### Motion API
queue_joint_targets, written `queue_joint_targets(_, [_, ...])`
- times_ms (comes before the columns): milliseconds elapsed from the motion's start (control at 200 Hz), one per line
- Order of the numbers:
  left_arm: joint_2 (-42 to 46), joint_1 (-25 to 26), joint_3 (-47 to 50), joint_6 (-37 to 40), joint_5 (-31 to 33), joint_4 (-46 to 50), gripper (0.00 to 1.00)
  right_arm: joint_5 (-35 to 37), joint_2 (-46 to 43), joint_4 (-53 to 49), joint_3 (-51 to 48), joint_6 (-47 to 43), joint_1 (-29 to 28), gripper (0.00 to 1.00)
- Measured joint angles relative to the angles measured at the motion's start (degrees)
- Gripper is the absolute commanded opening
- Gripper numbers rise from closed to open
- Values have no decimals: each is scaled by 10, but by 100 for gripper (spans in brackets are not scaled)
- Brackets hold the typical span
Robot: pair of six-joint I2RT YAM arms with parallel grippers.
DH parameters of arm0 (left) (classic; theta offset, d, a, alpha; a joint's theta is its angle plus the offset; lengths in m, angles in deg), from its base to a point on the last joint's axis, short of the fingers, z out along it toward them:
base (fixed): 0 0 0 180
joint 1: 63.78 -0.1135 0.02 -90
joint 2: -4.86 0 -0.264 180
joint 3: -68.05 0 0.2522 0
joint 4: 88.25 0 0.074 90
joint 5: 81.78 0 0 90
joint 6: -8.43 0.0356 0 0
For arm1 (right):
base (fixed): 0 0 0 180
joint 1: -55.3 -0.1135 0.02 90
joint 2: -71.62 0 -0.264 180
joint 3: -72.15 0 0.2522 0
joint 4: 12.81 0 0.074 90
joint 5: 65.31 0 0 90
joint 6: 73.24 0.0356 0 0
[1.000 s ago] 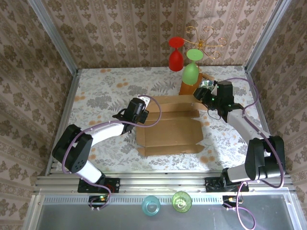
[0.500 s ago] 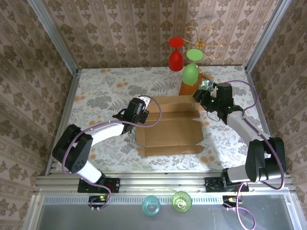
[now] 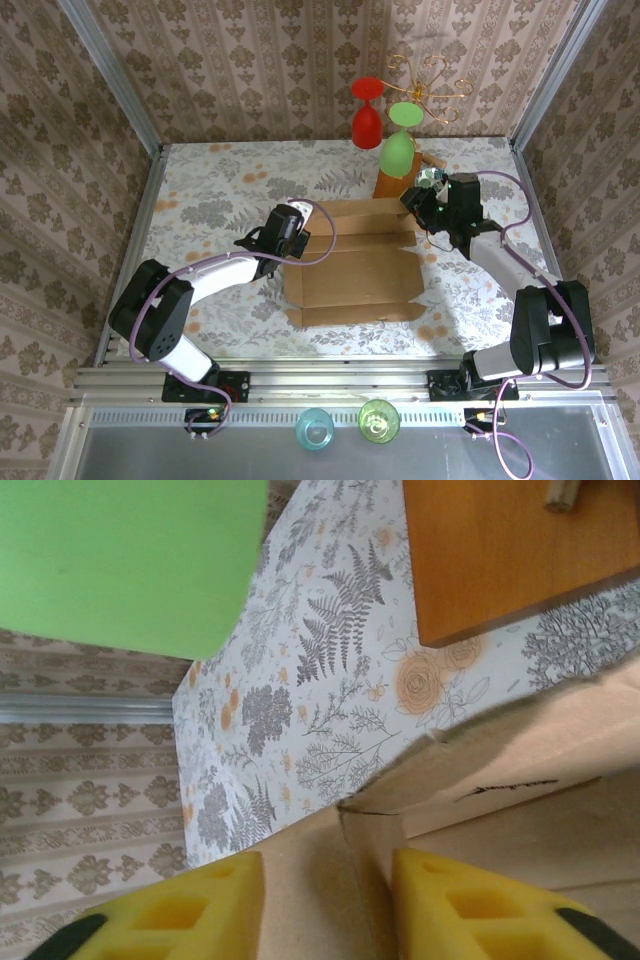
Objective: Fold the paper box
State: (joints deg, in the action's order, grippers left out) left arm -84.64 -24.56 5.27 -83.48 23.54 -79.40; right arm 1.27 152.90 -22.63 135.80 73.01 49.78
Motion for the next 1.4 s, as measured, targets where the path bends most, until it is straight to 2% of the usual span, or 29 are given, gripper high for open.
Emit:
queue_joint_targets(145, [0,0,0,-8,-1,4,0,-2,0,26,-17,32,0,15])
queue_joint_targets(225, [0,0,0,-11,-1,6,0,-2,-2,37,-17,46,0,8])
queue_joint_targets(290, [0,0,0,-12,-2,6,0,-2,-4,37,-17,59,0,7])
queue_joint_targets(325, [0,0,0,-13,-2,6,0,-1,-7,36,-17,64,0,10])
queue_joint_targets(400, [0,-3,0,-16,-7,5,0,4,-19,31,-17,70,0,34])
queue_joint_targets(455, [2,-5,0,-16,-8,6,0,10,-31,23,-19,65,2,46])
queue_joint_targets(525, [6,-8,0,-16,-10,7,0,23,-59,18,-29,59,10,54])
queue_joint_targets(595, [17,-11,0,-15,-11,13,0,35,-104,21,-54,55,28,56])
queue_joint_targets(730, [48,-23,0,-16,-21,30,0,49,-179,19,-106,49,58,47])
queue_joint_targets(875, [84,-49,0,-30,-56,33,0,52,-190,12,-141,32,60,35])
queue_joint_targets(1025, [102,-72,0,-50,-90,38,0,59,-190,-1,-187,22,60,36])
queue_joint_targets(1125, [103,-78,0,-60,-107,46,0,64,-180,-3,-200,19,60,37])
queue_joint_targets(1265, [103,-78,0,-65,-125,56,0,72,-137,14,-200,19,60,29])
queue_joint_targets(1330, [103,-78,0,-67,-130,59,0,77,-106,29,-200,21,60,22])
queue_joint_targets(1395, [103,-78,0,-69,-132,60,0,82,-76,42,-200,23,59,20])
